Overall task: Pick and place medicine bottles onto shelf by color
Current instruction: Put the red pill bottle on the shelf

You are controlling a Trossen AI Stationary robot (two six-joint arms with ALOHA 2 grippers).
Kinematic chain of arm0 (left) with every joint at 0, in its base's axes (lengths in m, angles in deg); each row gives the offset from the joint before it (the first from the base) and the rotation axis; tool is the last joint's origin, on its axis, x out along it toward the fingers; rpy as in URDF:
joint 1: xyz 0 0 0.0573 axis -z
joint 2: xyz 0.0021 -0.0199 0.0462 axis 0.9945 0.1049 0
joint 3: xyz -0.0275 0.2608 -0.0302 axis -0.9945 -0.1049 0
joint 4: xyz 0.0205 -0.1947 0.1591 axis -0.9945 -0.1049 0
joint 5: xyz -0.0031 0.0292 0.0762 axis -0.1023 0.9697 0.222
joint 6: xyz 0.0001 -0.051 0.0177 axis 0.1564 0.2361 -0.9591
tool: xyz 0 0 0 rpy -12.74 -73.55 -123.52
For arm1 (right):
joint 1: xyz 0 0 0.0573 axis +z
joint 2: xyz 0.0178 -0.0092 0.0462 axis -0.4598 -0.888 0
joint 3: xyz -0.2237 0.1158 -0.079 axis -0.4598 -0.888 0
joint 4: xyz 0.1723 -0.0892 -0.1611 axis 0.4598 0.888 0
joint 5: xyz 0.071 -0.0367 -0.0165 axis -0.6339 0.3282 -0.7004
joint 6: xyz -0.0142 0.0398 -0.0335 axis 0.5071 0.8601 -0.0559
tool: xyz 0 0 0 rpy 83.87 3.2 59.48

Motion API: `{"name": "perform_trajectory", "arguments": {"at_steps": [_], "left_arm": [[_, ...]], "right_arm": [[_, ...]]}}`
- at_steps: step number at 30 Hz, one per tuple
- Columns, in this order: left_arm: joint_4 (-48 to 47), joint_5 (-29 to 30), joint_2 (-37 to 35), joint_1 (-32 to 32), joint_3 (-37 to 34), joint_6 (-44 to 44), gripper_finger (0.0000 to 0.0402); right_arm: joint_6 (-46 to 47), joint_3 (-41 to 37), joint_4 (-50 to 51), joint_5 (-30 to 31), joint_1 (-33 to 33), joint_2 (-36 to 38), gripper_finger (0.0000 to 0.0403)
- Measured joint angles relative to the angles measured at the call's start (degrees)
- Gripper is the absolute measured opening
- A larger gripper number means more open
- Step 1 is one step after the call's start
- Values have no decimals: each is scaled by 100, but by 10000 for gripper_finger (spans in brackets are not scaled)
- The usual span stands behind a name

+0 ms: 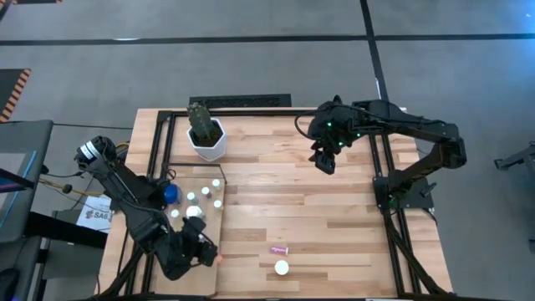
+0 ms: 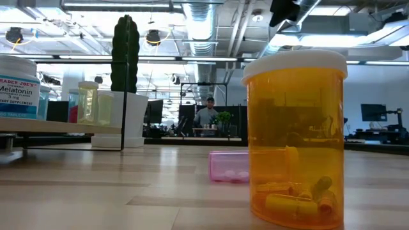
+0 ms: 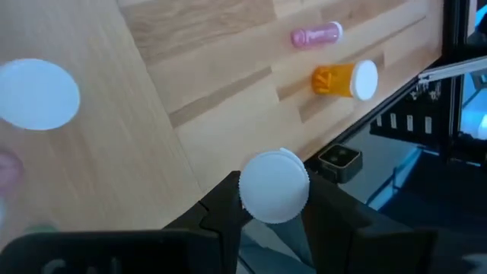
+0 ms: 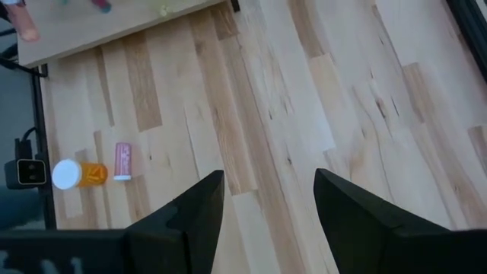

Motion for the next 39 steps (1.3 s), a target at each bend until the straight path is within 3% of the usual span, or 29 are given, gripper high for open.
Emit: {"name": "perform_trajectory", "arguments": {"at_steps": [9, 13, 22, 27, 34, 39], "left_arm": [[-207, -69, 2, 19, 4, 82, 91], [-735, -470, 9, 19, 219, 69, 90], [-1703, -491, 4, 59, 804, -156, 91], [-1638, -512, 231, 215, 828, -1005, 91], [-1358, -1246, 730, 219, 894, -2482, 91], [-1454, -1124, 1024, 102, 1197, -3210, 92]], "right_arm": [[13, 0, -73, 0, 0, 2, 224], [-416, 0, -51, 0, -138, 2, 224], [-1187, 2, 119, 2, -728, -63, 224], [-1191, -4, 481, 2, -1112, -112, 224], [-1053, 4, 517, 2, -1466, -105, 224], [-1034, 4, 506, 2, -1601, -105, 224]]}}
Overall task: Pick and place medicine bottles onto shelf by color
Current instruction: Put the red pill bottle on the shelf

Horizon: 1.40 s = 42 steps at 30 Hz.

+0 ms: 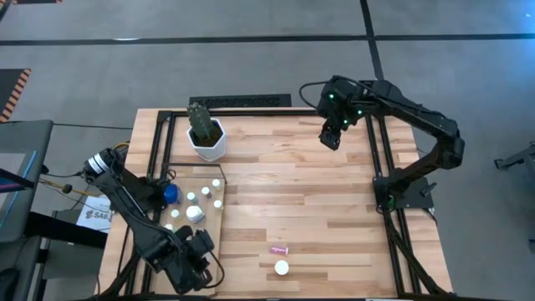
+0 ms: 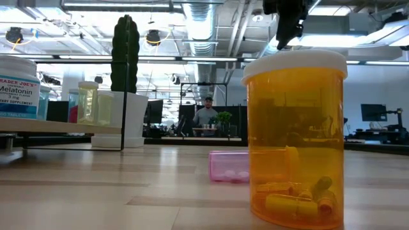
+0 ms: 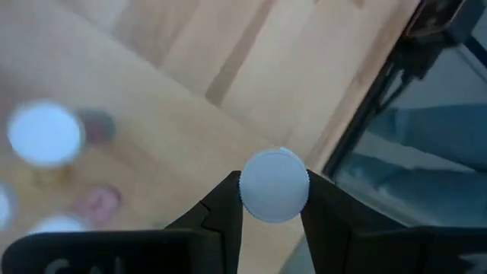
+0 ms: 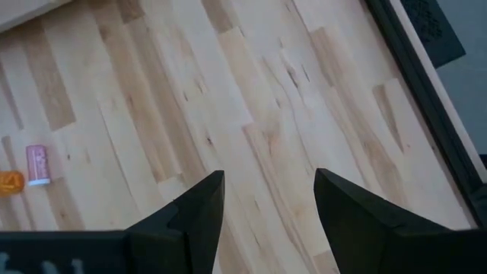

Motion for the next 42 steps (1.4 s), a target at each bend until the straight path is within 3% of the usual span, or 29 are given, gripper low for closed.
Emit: {"name": "perform_trajectory", "arguments": {"at_steps": [6, 31, 38, 42], "left_arm": [[-346, 569, 21, -9, 53, -157, 92], [-632, 748, 15, 454, -200, -423, 92], [-695, 1043, 39, 592, -198, -482, 92], [-647, 932, 263, 644, -200, -443, 92]], "right_arm": [[0, -2, -32, -2, -1, 0, 224], [1, -4, -1373, -4, 82, 0, 224], [2, -4, -1434, -4, 82, 0, 224], [1, -4, -1441, -4, 82, 0, 224]]}}
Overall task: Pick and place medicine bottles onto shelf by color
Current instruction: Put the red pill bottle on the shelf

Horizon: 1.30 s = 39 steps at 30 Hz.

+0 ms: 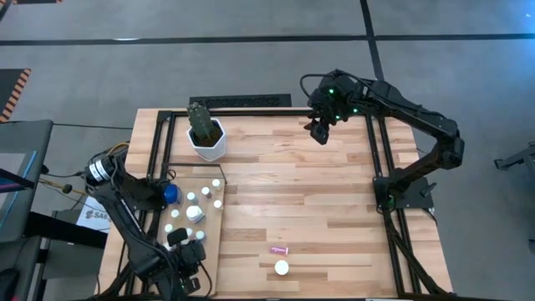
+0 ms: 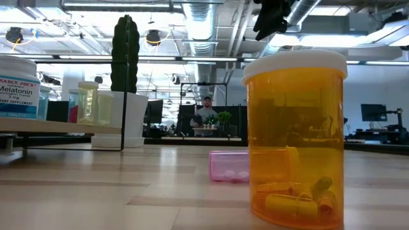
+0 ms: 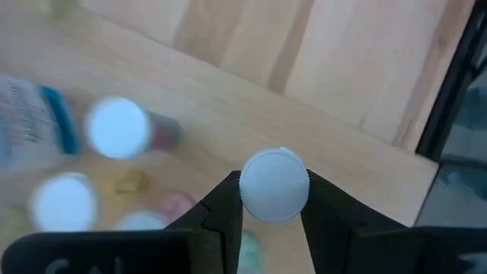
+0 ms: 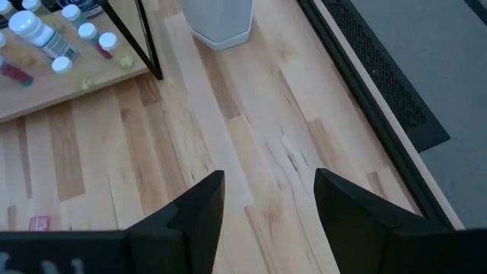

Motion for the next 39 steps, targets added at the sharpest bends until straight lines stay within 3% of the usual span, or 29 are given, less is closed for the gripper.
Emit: {"name": "perform_trajectory", "arguments": {"at_steps": [39], "left_arm": [[133, -96, 357, 97, 13, 654, 92]], "right_arm": [[1, 0, -34, -3, 0, -2, 224]]}}
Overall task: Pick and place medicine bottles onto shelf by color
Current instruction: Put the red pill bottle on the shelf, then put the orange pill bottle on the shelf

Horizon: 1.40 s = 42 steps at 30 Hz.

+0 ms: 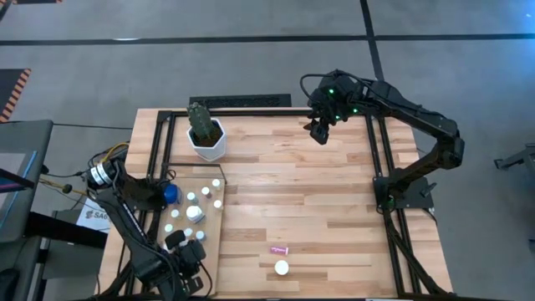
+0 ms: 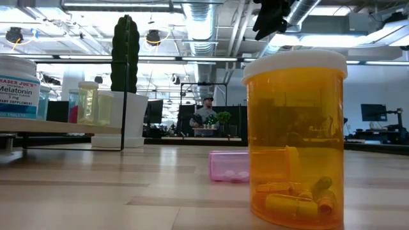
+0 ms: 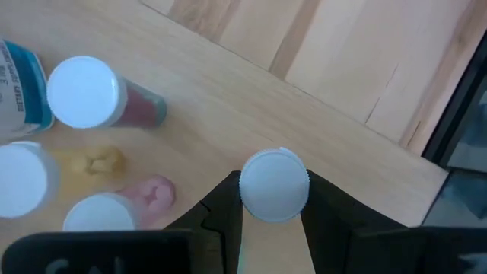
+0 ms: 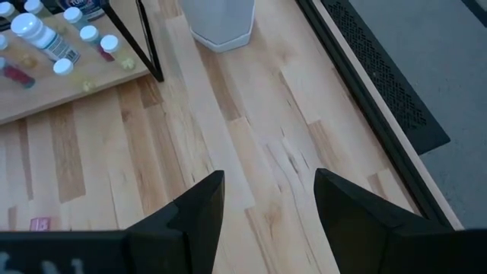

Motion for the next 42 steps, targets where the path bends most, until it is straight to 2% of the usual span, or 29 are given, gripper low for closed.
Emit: {"name": "perform_trajectory", "arguments": {"at_steps": [8, 17, 28, 35, 42], "left_arm": [[-97, -35, 2, -2, 0, 219, 95], [-253, -165, 20, 2, 6, 513, 158], [-1308, -90, 13, -9, 983, 724, 172], [-1284, 143, 13, -165, 1526, 170, 172], [-1145, 146, 13, -779, 1854, -869, 172]], "right_arm": [[0, 0, -2, 0, 0, 0, 224], [0, 0, -2, 0, 0, 0, 224], [-1, 0, -2, 0, 0, 0, 224], [0, 0, -2, 0, 0, 0, 224], [-1, 0, -4, 0, 0, 0, 224]]}}
